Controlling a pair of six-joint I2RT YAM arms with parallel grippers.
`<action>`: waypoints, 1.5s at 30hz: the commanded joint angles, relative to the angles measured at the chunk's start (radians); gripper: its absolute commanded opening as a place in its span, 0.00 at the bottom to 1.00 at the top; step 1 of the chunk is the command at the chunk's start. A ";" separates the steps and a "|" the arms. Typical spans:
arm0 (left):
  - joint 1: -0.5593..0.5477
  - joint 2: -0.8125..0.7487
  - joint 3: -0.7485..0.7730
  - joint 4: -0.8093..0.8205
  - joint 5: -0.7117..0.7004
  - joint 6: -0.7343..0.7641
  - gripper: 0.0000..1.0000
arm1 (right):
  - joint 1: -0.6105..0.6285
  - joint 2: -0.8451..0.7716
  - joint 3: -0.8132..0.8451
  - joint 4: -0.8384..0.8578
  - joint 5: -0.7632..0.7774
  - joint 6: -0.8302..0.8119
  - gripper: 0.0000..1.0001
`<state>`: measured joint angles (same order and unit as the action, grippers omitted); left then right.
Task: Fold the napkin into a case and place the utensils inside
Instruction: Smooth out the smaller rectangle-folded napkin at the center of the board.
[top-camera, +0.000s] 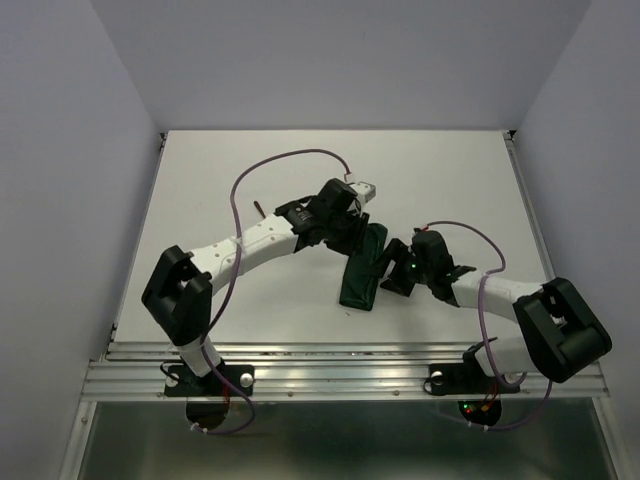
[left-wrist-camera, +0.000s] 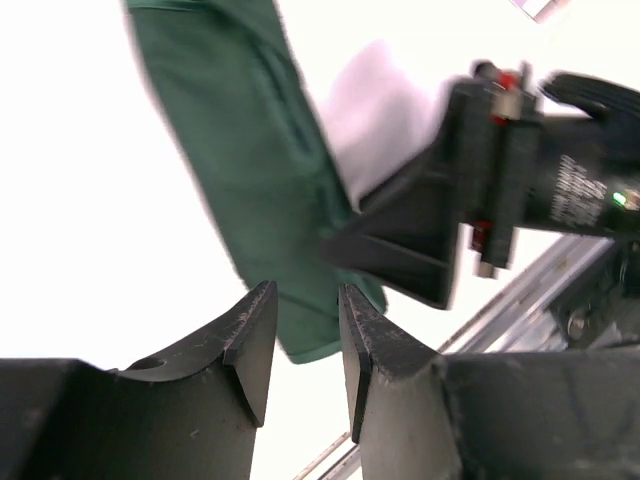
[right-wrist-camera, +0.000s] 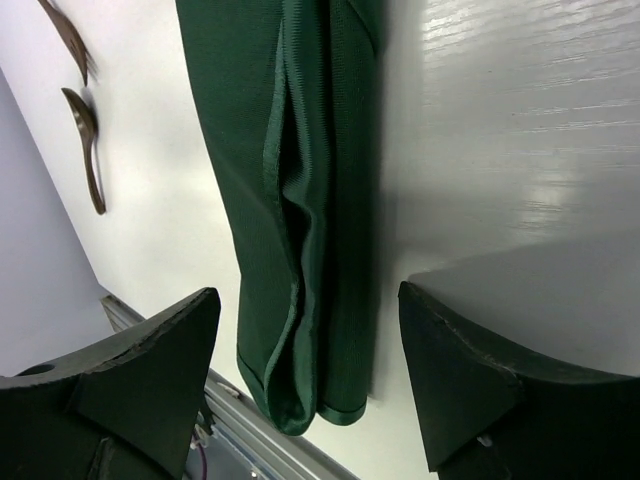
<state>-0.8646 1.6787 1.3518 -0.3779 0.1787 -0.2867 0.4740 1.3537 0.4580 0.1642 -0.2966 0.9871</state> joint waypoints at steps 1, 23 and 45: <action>0.036 -0.071 -0.048 0.066 0.033 -0.046 0.41 | 0.012 0.015 0.025 0.046 -0.026 -0.039 0.78; 0.067 -0.028 -0.114 0.129 0.038 -0.085 0.41 | 0.031 0.188 0.010 0.173 -0.030 0.013 0.23; 0.078 0.205 0.055 0.132 0.054 -0.052 0.00 | 0.031 0.202 -0.027 0.238 -0.013 0.079 0.01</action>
<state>-0.7898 1.8370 1.3361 -0.2649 0.2100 -0.3538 0.4934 1.5532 0.4477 0.3809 -0.3439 1.0702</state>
